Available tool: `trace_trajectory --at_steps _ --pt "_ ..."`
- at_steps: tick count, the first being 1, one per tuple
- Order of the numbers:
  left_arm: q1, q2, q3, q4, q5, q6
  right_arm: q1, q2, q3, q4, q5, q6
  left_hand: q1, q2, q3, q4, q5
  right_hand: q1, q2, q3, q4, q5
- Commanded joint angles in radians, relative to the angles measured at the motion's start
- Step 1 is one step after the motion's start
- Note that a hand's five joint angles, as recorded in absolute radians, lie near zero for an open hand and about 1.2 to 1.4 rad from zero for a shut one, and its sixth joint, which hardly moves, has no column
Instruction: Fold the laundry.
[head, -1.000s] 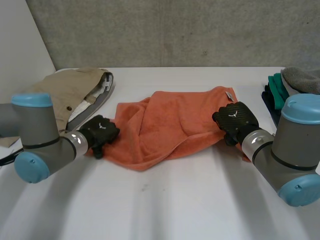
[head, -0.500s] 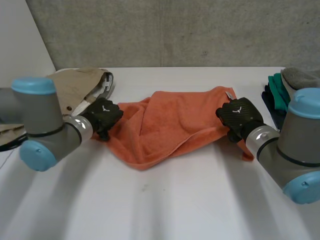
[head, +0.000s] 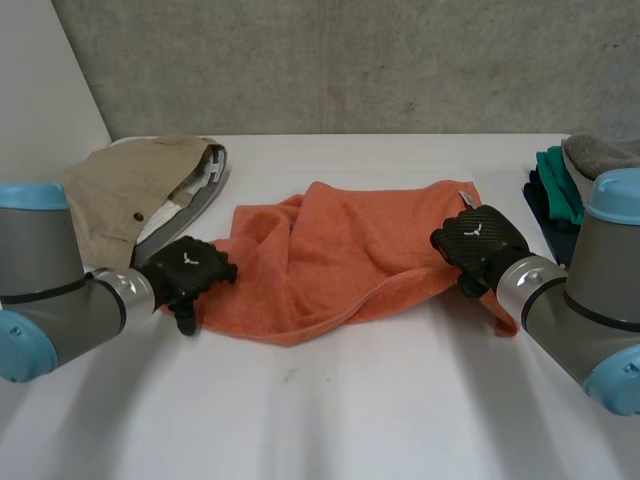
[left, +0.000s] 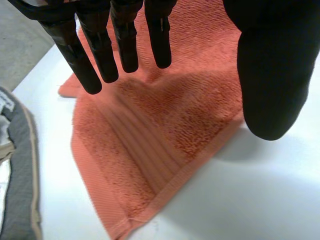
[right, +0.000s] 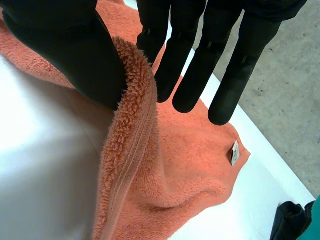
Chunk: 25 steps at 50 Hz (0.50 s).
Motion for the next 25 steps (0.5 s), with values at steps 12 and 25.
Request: trace_trajectory --at_steps 12,25 --pt "-0.008 -0.090 0.048 0.072 -0.006 0.047 0.008 0.017 0.018 -0.047 0.002 0.004 0.235 0.240 0.241 0.251 0.258 0.253 0.214 0.207 0.202 0.224" --pt "-0.042 -0.128 0.136 0.095 -0.013 0.034 0.017 0.019 0.028 -0.057 0.004 0.004 0.321 0.325 0.326 0.336 0.343 0.253 0.214 0.207 0.202 0.224"
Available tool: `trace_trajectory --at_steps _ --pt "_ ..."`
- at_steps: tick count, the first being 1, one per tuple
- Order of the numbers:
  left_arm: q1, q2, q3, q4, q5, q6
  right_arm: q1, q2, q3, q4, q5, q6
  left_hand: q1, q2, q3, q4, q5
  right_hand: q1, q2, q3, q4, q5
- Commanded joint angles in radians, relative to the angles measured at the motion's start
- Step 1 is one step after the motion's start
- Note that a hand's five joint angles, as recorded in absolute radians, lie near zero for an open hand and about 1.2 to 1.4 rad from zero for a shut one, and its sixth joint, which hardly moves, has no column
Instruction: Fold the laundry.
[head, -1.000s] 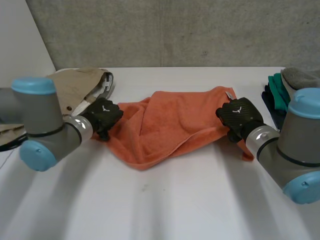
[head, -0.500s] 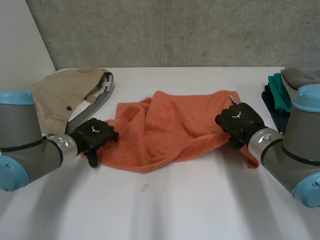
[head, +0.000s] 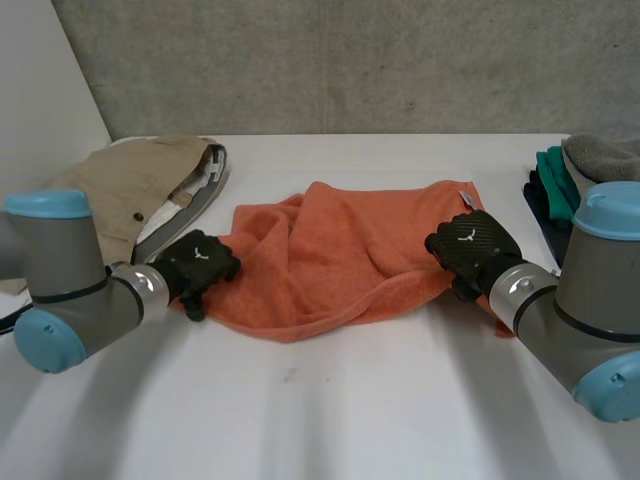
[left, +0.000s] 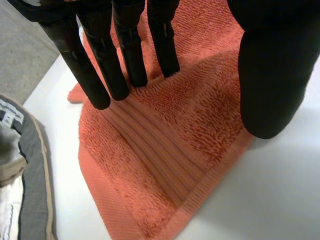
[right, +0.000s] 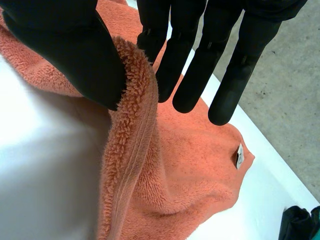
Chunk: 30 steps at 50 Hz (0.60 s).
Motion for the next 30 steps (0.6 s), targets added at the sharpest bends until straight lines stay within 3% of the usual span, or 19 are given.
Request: trace_trajectory --at_steps 1,9,13,20,25,30 --pt "-0.024 -0.019 0.052 0.003 -0.004 -0.012 0.003 0.001 0.004 -0.002 0.001 0.000 0.140 0.137 0.135 0.127 0.132 0.253 0.214 0.207 0.202 0.224" --pt "-0.060 -0.062 0.124 0.003 -0.026 -0.030 -0.002 0.000 0.003 -0.005 0.001 0.000 0.366 0.362 0.361 0.353 0.358 0.253 0.214 0.207 0.202 0.224" --pt "-0.080 -0.091 0.168 0.000 -0.041 -0.035 -0.009 0.000 -0.002 -0.009 0.001 0.002 0.808 0.805 0.803 0.795 0.800 0.253 0.214 0.207 0.202 0.224" --pt "-0.090 -0.039 0.156 -0.047 -0.063 -0.040 -0.035 -0.031 -0.011 0.010 0.001 -0.005 0.809 0.806 0.804 0.796 0.801 0.253 0.214 0.207 0.202 0.224" --pt "-0.081 0.175 0.038 -0.150 -0.057 -0.055 -0.058 -0.124 -0.019 0.135 -0.004 -0.067 0.809 0.806 0.804 0.796 0.801 0.253 0.214 0.207 0.202 0.224" --pt "-0.058 0.334 -0.060 -0.146 -0.047 -0.067 -0.056 -0.195 -0.020 0.270 -0.021 -0.155 0.809 0.806 0.804 0.796 0.801 0.253 0.214 0.207 0.202 0.224"
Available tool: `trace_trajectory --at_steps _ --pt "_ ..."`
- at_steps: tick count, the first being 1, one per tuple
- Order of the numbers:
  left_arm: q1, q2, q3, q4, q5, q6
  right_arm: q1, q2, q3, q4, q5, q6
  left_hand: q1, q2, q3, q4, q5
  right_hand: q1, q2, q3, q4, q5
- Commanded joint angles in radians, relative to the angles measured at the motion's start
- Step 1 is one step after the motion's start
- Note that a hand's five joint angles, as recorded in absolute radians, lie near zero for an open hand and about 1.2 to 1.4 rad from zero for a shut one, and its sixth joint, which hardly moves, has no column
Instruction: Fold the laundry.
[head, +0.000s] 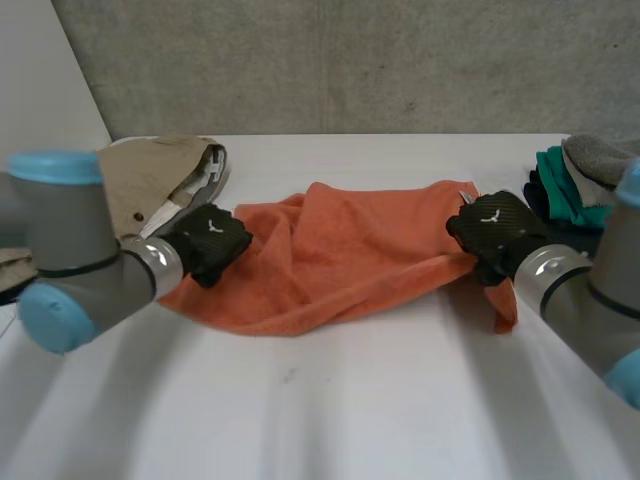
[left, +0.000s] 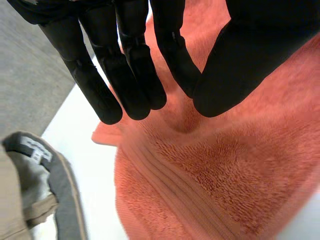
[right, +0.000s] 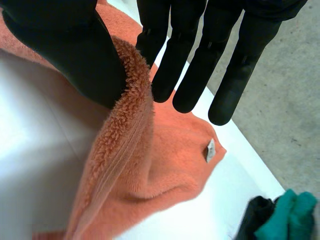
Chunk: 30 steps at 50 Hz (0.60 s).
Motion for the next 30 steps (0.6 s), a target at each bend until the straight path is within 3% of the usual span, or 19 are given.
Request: trace_trajectory --at_steps 1,8,9,10,11,12,17,26,30 --pt "0.032 0.250 -0.157 -0.023 0.016 -0.024 -0.002 -0.112 -0.006 0.194 -0.019 -0.115 0.225 0.204 0.208 0.199 0.234 0.253 0.214 0.207 0.202 0.224" --pt "0.071 0.208 -0.174 0.024 0.036 -0.047 0.070 -0.070 -0.039 0.122 0.002 0.012 0.225 0.204 0.208 0.199 0.234 0.253 0.214 0.207 0.202 0.224" --pt "0.074 0.204 -0.177 0.021 0.041 -0.050 0.077 -0.060 -0.047 0.113 0.008 0.032 0.115 0.094 0.098 0.089 0.124 0.253 0.214 0.207 0.202 0.224" --pt "0.078 0.201 -0.183 0.015 0.048 -0.050 0.081 -0.052 -0.056 0.107 0.014 0.052 -0.087 -0.108 -0.104 -0.112 -0.078 0.253 0.214 0.207 0.202 0.224" --pt "0.085 0.199 -0.198 0.005 0.064 -0.054 0.098 -0.040 -0.084 0.096 0.025 0.087 -0.452 -0.473 -0.469 -0.478 -0.443 0.253 0.214 0.207 0.202 0.224" --pt "0.085 0.199 -0.207 -0.002 0.073 -0.057 0.109 -0.036 -0.098 0.094 0.033 0.104 -0.572 -0.593 -0.589 -0.598 -0.563 0.253 0.214 0.207 0.202 0.224" --pt "0.083 0.205 -0.241 -0.022 0.091 -0.109 0.187 -0.046 -0.202 0.104 0.082 0.181 -0.737 -0.758 -0.754 -0.763 -0.728 0.253 0.214 0.207 0.202 0.224" --pt "0.063 0.243 -0.333 0.003 0.013 -0.499 0.357 -0.033 -0.412 0.151 0.197 0.230 -0.925 -0.946 -0.942 -0.951 -0.916 0.253 0.214 0.207 0.202 0.224" --pt "0.027 0.248 -0.351 0.073 -0.004 -0.579 0.411 -0.032 -0.466 0.162 0.231 0.264 -0.961 -0.982 -0.978 -0.986 -0.952 0.253 0.214 0.207 0.202 0.224"
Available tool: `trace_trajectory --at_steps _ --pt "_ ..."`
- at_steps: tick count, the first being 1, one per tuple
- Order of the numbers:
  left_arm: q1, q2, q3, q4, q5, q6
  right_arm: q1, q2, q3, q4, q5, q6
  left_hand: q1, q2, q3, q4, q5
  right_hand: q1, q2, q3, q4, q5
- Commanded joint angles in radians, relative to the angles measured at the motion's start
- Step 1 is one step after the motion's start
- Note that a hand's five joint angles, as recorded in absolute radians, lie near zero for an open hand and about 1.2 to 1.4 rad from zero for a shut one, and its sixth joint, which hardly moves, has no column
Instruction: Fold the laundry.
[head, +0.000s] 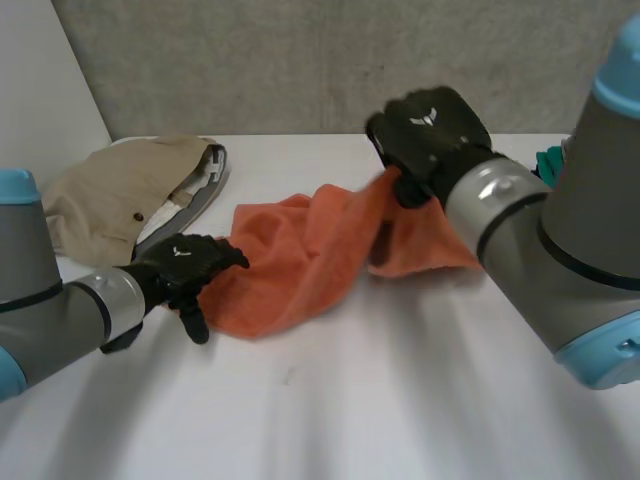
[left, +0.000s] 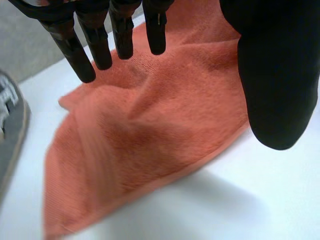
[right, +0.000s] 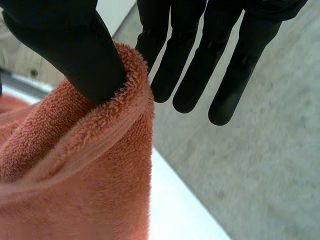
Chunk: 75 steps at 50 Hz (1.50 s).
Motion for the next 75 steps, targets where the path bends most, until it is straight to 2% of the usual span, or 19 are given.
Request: trace_trajectory --at_steps 1,9,14,16,17,20,21,24,27,33,35,39,44,47,54,60,64,67,75 --pt "-0.056 0.011 -0.042 0.100 -0.044 -0.196 0.105 0.009 -0.110 0.037 0.077 0.042 -0.058 -0.055 -0.054 -0.047 -0.040 0.253 0.214 0.207 0.201 0.224" --pt "-0.175 -0.054 0.021 0.222 -0.196 -0.220 0.157 -0.025 -0.146 0.035 0.104 0.166 -0.055 -0.052 -0.051 -0.044 -0.038 0.253 0.214 0.207 0.201 0.224" --pt "-0.239 -0.147 0.104 0.199 -0.288 -0.230 0.136 -0.074 -0.135 0.027 0.140 0.205 0.053 0.056 0.057 0.064 0.071 0.253 0.214 0.207 0.201 0.224" --pt "-0.264 -0.183 0.131 0.165 -0.313 -0.234 0.110 -0.092 -0.121 0.018 0.155 0.208 0.238 0.241 0.241 0.249 0.255 0.253 0.214 0.207 0.201 0.224" --pt "-0.267 -0.190 0.142 0.156 -0.330 -0.228 0.102 -0.097 -0.112 0.015 0.155 0.205 0.532 0.535 0.536 0.543 0.550 0.253 0.214 0.207 0.201 0.224" --pt "-0.248 -0.175 0.141 0.169 -0.357 -0.230 0.070 -0.109 -0.062 -0.003 0.144 0.160 1.115 1.118 1.118 1.126 1.132 0.253 0.214 0.207 0.201 0.224" --pt "-0.224 -0.142 0.135 0.195 -0.380 -0.227 0.045 -0.111 -0.027 -0.012 0.140 0.124 1.136 1.139 1.140 1.147 1.154 0.253 0.214 0.207 0.201 0.224" --pt "-0.166 -0.062 0.122 0.246 -0.393 -0.217 -0.004 -0.109 0.026 -0.034 0.124 0.049 1.137 1.140 1.140 1.148 1.154 0.253 0.214 0.207 0.201 0.224" --pt "-0.089 0.058 0.093 0.272 -0.328 -0.155 -0.058 -0.099 0.101 -0.043 0.086 -0.082 1.137 1.140 1.140 1.148 1.154 0.253 0.214 0.207 0.201 0.224" --pt "0.008 0.187 0.029 0.237 -0.039 0.069 -0.153 -0.015 0.231 -0.048 -0.044 -0.295 1.137 1.140 1.140 1.148 1.154 0.253 0.214 0.207 0.201 0.224" --pt "0.022 0.169 0.033 0.229 -0.008 0.117 -0.174 0.033 0.235 -0.043 -0.064 -0.323 1.137 1.140 1.140 1.148 1.154 0.253 0.214 0.207 0.201 0.224" --pt "0.017 0.020 0.099 0.220 -0.049 0.195 -0.205 0.162 0.206 -0.049 -0.077 -0.340 1.137 1.140 1.140 1.148 1.154 0.253 0.214 0.207 0.201 0.224" --pt "-0.024 -0.231 0.365 0.212 -0.135 0.272 -0.211 0.324 0.033 -0.109 -0.038 -0.320 1.137 1.140 1.140 1.148 1.154 0.253 0.214 0.207 0.201 0.224" --pt "-0.049 -0.317 0.534 0.208 -0.136 0.281 -0.211 0.377 -0.084 -0.181 -0.003 -0.300 1.137 1.140 1.140 1.148 1.154 0.253 0.214 0.207 0.201 0.224" --pt "-0.122 -0.338 0.992 0.223 -0.124 0.189 -0.210 0.428 -0.434 -0.508 0.098 -0.243 1.137 1.140 1.140 1.148 1.154 0.253 0.214 0.207 0.201 0.224" --pt "-0.138 -0.309 1.210 0.306 -0.294 0.028 -0.213 0.389 -0.519 -0.735 0.103 -0.220 1.137 1.140 1.140 1.148 1.154 0.253 0.214 0.207 0.201 0.224" --pt "-0.127 -0.292 1.202 0.312 -0.350 -0.022 -0.214 0.352 -0.482 -0.734 0.091 -0.219 1.137 1.140 1.140 1.148 1.154 0.253 0.214 0.207 0.201 0.224" --pt "-0.121 -0.270 1.144 0.282 -0.345 -0.045 -0.216 0.326 -0.433 -0.708 0.072 -0.217 1.137 1.140 1.140 1.148 1.154 0.253 0.214 0.207 0.201 0.224" --pt "-0.093 -0.163 0.744 0.243 -0.232 -0.050 -0.245 0.204 -0.122 -0.554 0.008 -0.203 1.137 1.140 1.140 1.148 1.154 0.253 0.214 0.207 0.201 0.224"
